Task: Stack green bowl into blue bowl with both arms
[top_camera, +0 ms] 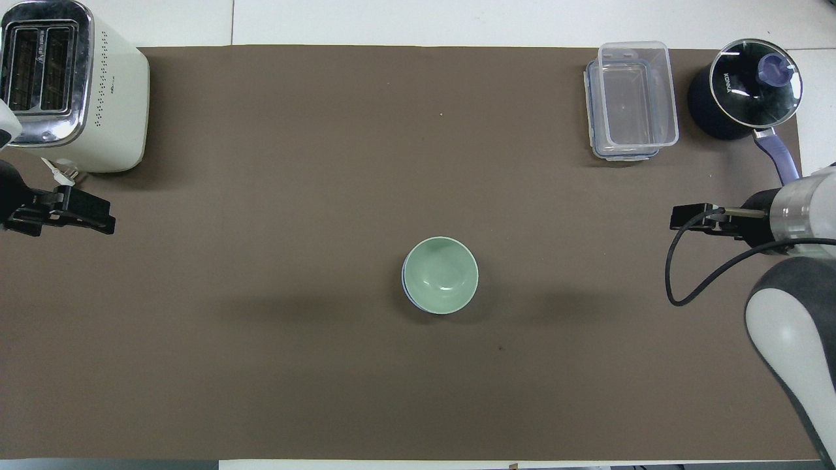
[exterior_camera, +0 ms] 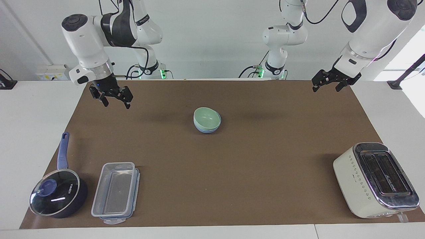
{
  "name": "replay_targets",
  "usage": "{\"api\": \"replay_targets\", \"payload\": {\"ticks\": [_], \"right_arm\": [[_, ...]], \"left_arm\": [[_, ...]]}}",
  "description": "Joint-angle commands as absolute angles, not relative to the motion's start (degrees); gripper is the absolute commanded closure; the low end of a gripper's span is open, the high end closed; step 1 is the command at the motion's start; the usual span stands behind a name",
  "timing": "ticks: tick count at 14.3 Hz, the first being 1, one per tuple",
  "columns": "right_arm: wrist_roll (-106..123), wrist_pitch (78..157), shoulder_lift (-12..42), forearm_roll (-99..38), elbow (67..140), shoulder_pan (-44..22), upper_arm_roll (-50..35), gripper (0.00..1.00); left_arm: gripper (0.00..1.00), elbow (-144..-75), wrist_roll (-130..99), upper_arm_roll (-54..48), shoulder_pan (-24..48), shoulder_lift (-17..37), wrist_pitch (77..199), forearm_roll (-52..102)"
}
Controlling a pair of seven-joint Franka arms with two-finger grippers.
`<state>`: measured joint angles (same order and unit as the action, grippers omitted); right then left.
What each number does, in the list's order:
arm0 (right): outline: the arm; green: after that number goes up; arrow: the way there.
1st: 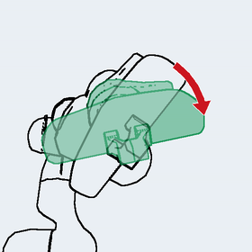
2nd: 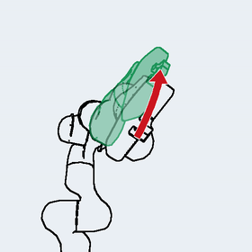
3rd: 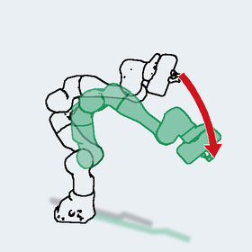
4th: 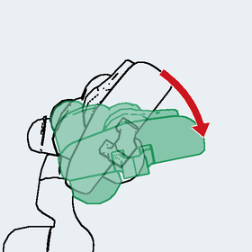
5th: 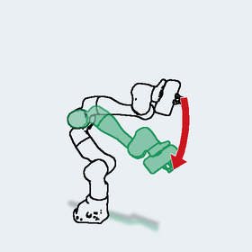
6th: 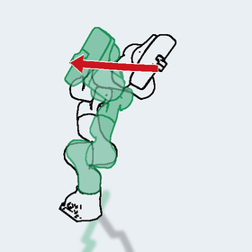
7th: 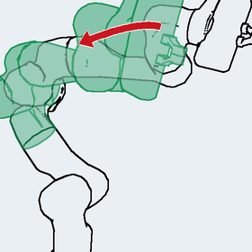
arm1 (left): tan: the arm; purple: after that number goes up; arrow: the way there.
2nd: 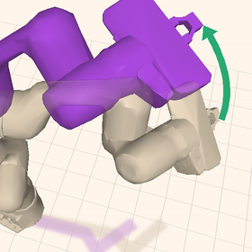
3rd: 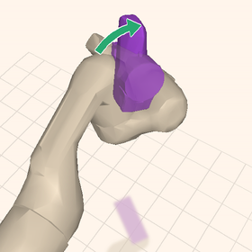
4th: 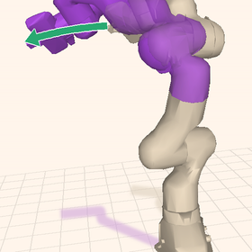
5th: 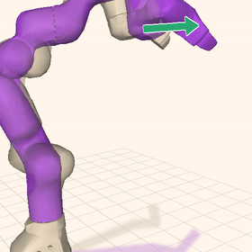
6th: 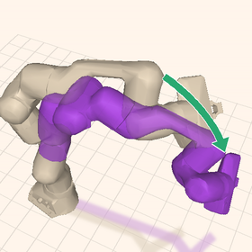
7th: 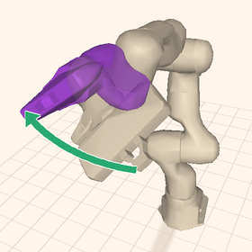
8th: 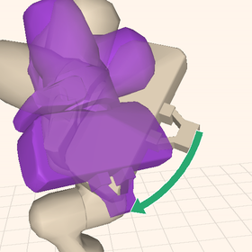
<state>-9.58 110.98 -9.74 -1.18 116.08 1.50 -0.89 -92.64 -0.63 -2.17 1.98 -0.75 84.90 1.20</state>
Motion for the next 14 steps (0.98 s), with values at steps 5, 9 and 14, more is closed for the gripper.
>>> {"api": "replay_targets", "payload": {"ticks": [5,9,14], "right_arm": [[-9.32,96.70,-0.80,0.35,96.35,1.32,-2.02,0.00],[-9.32,90.19,0.52,2.37,91.50,1.23,-2.28,0.00],[-9.23,90.00,-1.76,2.46,95.27,1.32,-2.37,0.00]], "left_arm": [[0.00,-92.46,-0.35,-2.11,2.11,-0.79,85.34,-0.26],[0.00,-92.46,-0.35,-2.11,2.11,-0.79,85.34,-0.26],[0.00,-92.46,-0.35,-2.11,2.11,-0.79,85.34,-0.26]]}}
